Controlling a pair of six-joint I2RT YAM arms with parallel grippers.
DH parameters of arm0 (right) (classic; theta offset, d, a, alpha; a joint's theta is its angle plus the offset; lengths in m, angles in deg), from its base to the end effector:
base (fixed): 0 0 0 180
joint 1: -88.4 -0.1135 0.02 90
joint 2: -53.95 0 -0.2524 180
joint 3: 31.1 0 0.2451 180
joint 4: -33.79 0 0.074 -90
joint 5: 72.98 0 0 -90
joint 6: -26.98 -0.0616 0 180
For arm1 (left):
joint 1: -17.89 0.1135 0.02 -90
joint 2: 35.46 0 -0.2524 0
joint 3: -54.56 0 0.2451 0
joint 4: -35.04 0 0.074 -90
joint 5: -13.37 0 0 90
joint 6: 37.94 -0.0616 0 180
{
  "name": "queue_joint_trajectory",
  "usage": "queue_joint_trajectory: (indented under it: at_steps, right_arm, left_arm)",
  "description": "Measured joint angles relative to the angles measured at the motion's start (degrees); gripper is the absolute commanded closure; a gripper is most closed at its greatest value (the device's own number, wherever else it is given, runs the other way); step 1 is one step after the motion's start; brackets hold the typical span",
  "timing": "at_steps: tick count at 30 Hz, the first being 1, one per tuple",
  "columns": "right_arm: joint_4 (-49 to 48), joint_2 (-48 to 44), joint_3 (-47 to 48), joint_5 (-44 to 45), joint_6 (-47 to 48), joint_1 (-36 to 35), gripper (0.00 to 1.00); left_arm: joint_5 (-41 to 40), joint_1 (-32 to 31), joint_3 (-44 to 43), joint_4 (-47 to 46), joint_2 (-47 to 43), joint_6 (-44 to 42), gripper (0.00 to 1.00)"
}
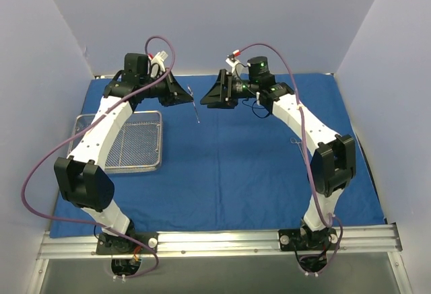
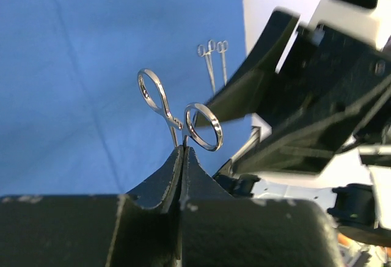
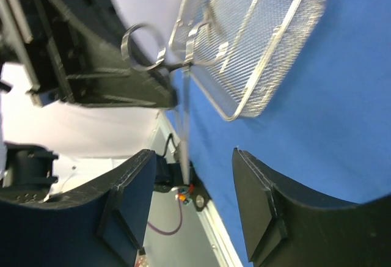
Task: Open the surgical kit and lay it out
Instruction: Place the medical item in the surgical kit.
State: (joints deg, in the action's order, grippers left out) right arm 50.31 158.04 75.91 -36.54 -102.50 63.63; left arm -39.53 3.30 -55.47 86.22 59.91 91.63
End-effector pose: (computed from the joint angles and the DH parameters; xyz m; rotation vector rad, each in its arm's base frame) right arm 0.3730 0.2267 0.3448 -0.5003 1.9620 1.5918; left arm 0.3581 -0.1316 0.3535 -0.1180 2.3344 -1.2172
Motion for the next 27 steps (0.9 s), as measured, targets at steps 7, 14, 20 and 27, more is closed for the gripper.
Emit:
queue_joint_trajectory:
  at_steps: [7,14,20,27]
  right_arm:
    - [-2.2,-1.9,-1.2,-0.9,-1.5,-2.5,0.51]
    - [-3.5,-2.4,-2.4,-0.9,-2.6,-3.2,0.59]
    - [-3.1,-2.4,-2.4,-0.6,-2.3,-4.3,0.85]
    - [2.0,-2.0,-0.7,0.8,0.9,-4.6,1.0]
  left_arm:
    - [0.9,-0.6,0.0,-2.2,0.0,4.5,0.98]
    - [2.1,-1.2,0.4,-4.3,-0.2,6.4,0.98]
    - [3.1,-1.5,1.8,-5.4,-1.2,7.0,0.98]
    - [3.9,-1.6,3.5,-6.7,-2.4,7.0,0.47]
